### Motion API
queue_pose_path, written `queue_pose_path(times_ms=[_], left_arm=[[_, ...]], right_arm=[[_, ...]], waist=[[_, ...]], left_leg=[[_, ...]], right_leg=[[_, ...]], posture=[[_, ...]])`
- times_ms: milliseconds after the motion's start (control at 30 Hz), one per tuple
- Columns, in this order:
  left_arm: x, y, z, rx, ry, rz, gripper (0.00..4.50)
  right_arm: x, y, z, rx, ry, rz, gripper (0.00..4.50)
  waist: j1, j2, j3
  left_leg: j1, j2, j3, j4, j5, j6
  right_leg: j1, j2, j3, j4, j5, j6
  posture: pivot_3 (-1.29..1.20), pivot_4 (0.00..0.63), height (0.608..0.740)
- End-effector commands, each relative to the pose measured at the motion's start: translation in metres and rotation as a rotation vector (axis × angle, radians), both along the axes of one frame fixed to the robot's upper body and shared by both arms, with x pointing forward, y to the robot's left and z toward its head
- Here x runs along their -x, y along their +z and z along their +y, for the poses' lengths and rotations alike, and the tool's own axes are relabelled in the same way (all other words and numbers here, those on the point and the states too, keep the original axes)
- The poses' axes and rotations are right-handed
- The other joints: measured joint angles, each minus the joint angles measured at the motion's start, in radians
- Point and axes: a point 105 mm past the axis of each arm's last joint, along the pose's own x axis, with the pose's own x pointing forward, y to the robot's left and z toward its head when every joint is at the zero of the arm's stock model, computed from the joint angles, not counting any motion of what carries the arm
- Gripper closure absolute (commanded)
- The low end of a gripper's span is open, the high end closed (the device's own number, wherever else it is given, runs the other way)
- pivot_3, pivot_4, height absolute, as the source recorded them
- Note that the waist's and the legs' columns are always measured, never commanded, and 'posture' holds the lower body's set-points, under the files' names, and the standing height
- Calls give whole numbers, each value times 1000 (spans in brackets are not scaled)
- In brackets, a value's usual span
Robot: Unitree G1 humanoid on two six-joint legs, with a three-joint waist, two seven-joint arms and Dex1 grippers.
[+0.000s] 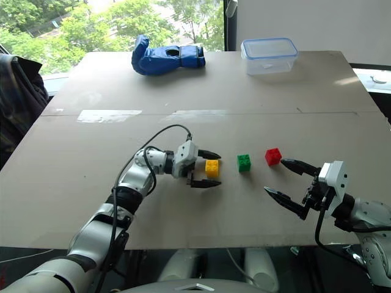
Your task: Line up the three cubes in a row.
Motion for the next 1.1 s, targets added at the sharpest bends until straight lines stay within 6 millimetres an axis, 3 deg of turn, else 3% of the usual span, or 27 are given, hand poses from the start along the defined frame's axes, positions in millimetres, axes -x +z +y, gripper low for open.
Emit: queue_pose_path(times_ms=[33, 467, 567, 733, 900, 1100], left_arm=[[-3, -11, 12, -42, 54, 3, 23], [9, 25, 28, 103, 146, -97, 23], [17, 28, 29, 128, 148, -91, 23], [48, 32, 44, 146, 154, -34, 23], [79, 18, 69, 52, 328, 38, 23], [97, 3, 85, 5, 570, 48, 23]], right_arm=[[1, 7, -2, 7, 8, -42, 0], [1, 4, -3, 10, 27, -33, 0], [0, 3, -2, 8, 32, -33, 0], [2, 1, -6, 10, 28, -22, 0], [4, -22, -21, 25, -38, 21, 0], [11, -56, -43, 50, -117, 79, 0]], waist=[[0, 0, 0], [8, 0, 0], [8, 0, 0], [-1, 1, 0], [3, 1, 1], [13, 2, 1]], left_leg=[[0, 0, 0, 0, 0, 0], [-2, 2, -1, 0, 0, 0], [-2, 2, -1, 0, 0, 0], [-1, 4, 0, -1, 0, 0], [-1, 5, 0, -2, 0, 0], [-1, 4, 0, -2, 0, 0]], right_leg=[[0, 0, 0, 0, 0, 0], [-1, -1, -1, -1, 0, 0], [-1, -2, -1, -1, 0, 0], [-1, -2, 0, -1, 0, 0], [-1, -3, 1, -2, 0, 0], [0, -4, 2, -3, 0, 0]], posture=[[0, 150, 740], [0, 150, 740], [0, 150, 740], [0, 150, 740], [0, 150, 740], [0, 150, 740]])
